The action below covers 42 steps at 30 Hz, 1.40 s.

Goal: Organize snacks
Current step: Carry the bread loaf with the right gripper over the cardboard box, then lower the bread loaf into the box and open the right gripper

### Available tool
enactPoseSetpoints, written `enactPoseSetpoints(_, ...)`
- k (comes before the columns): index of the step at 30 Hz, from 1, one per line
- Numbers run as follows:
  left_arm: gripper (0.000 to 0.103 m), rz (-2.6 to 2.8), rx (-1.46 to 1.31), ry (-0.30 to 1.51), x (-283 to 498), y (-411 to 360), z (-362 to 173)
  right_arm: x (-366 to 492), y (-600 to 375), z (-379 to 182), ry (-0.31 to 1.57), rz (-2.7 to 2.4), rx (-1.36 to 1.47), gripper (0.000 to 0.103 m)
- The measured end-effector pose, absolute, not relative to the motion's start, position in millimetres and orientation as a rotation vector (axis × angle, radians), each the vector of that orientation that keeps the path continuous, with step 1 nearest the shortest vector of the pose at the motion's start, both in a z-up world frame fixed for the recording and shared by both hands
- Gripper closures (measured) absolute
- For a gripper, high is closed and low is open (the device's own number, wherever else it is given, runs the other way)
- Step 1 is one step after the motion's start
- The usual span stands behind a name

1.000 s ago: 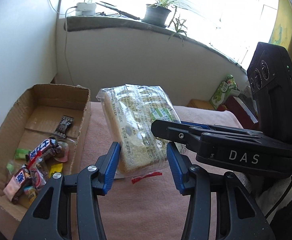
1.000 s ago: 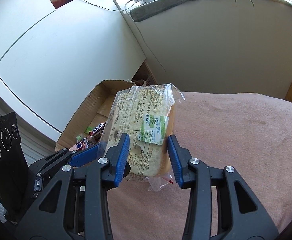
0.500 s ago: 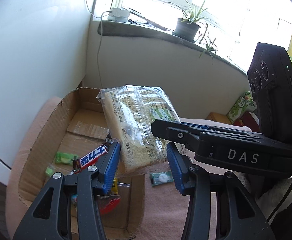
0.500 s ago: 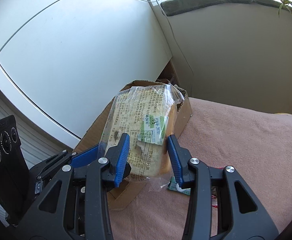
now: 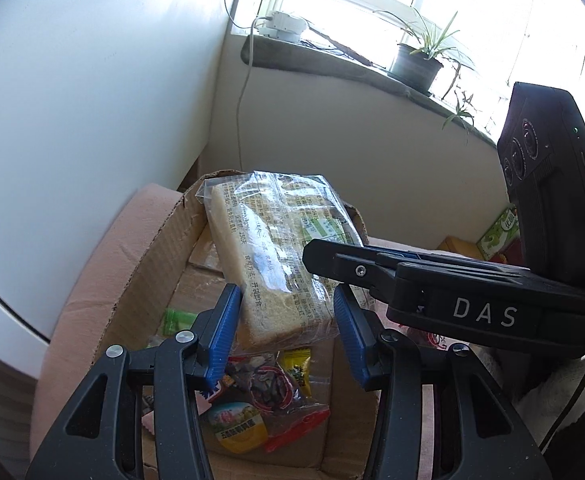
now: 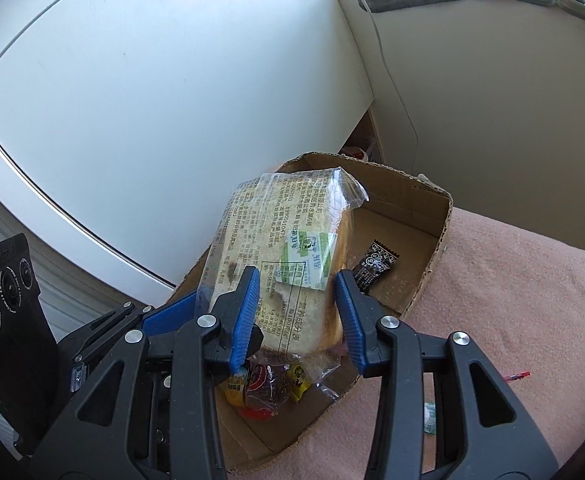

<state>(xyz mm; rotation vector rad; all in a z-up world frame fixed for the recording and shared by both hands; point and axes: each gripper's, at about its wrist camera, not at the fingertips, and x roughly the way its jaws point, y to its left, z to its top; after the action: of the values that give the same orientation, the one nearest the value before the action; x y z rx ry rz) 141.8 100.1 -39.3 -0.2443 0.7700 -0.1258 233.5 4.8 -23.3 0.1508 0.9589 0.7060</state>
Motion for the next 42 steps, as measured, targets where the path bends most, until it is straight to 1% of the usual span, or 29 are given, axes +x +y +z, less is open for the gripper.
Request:
enactPoseSetpoints(14,0.057,-0.087,-0.229,0.781,146,108,-43,242,7,-29,0.989,0.711,0.15,0.061)
enactPoseSetpoints(15,0.058,-0.083,-0.227,0.781,147,108,-43,243,8,-29,0.992,0.714,0.148,0.061)
enactPoseSetpoints(17,0.064,-0.076,-0.226,0.778,147,111,-42,243,10,-29,0.99,0.711,0.14,0.061)
enactPoseSetpoints(40,0.064,-0.047,-0.205,0.752,126,105,-29,225,-4,-13,0.937,0.678,0.105,0.061)
enactPoseSetpoints(42,0.064,-0.048,-0.202,0.748,124,102,-27,221,-10,-10,0.931,0.675,0.106,0.053)
